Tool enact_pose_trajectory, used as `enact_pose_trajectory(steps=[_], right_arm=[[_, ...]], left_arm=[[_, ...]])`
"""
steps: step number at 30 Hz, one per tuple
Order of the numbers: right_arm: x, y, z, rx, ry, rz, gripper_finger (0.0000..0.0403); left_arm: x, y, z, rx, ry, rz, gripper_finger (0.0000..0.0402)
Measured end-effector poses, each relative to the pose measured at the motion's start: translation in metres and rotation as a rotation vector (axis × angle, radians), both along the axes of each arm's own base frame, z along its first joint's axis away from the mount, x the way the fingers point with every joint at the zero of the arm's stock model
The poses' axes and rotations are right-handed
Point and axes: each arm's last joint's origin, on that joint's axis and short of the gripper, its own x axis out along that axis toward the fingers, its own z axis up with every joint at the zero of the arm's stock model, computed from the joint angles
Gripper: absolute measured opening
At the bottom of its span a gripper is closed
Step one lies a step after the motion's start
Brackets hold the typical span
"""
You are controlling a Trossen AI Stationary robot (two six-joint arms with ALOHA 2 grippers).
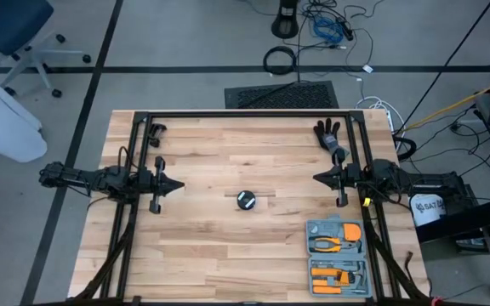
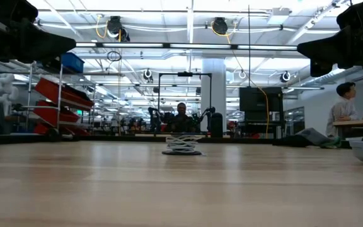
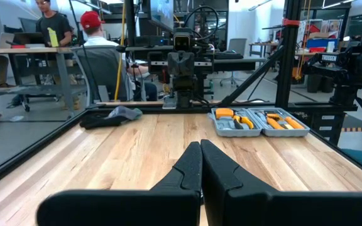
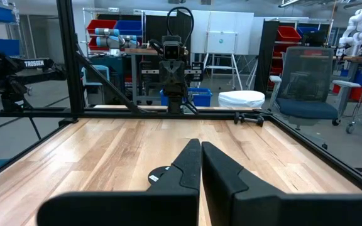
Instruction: Coil cords
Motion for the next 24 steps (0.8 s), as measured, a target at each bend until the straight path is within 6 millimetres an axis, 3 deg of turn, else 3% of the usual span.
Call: enact_pose_trajectory(steps=[24], right_arm=[[0.0,0.0,0.0001,0.0,-0.001,0.0,0.0]], left_arm=[[-0.0003,0.0004,0.0036,-0.009,-0.037,0.014,0.0]])
